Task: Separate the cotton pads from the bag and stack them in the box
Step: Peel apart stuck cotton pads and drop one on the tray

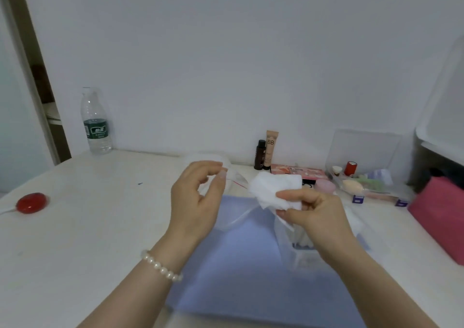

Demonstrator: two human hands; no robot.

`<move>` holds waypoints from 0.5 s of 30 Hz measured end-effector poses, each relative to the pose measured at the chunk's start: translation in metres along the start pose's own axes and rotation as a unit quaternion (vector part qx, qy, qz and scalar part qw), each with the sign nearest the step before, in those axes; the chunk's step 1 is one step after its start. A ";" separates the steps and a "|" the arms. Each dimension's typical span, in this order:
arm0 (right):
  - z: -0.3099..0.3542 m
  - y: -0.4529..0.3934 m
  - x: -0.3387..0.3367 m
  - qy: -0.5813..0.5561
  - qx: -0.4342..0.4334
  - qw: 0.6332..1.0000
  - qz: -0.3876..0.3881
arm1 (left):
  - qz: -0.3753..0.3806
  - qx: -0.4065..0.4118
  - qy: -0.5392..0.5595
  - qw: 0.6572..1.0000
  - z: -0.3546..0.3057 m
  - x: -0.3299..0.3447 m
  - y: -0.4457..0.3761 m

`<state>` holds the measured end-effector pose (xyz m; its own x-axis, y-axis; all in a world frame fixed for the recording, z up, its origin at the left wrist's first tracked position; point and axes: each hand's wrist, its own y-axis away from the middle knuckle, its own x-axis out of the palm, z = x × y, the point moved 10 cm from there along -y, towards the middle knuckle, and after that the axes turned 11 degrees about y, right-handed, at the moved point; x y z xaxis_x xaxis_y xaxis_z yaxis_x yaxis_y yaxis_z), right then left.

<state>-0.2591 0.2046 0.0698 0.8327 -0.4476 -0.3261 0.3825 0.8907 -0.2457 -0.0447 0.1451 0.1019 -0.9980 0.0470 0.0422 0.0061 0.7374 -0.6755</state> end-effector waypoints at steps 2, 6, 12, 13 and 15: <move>0.003 -0.004 -0.013 -0.024 -0.016 0.999 -0.015 | 0.031 -0.163 0.142 0.976 0.021 0.032 0.005; 0.010 -0.012 -0.015 -0.031 -0.054 0.998 0.004 | 0.127 -0.386 0.327 0.853 0.041 0.103 0.033; 0.012 -0.026 0.002 0.017 -0.088 0.993 0.075 | 0.128 -0.423 0.390 0.808 0.059 0.134 0.041; 0.008 -0.028 0.002 0.012 -0.082 0.994 0.078 | 0.121 -0.427 0.393 0.805 0.065 0.134 0.042; 0.001 -0.033 -0.003 -0.023 -0.057 0.995 0.081 | 0.119 -0.434 0.405 0.796 0.075 0.134 0.044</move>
<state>-0.2738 0.1760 0.0793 0.8982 -0.2927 -0.3280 0.1963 0.9346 -0.2966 -0.1827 0.1334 0.0229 -0.5958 0.4138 0.6883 0.5809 0.8139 0.0136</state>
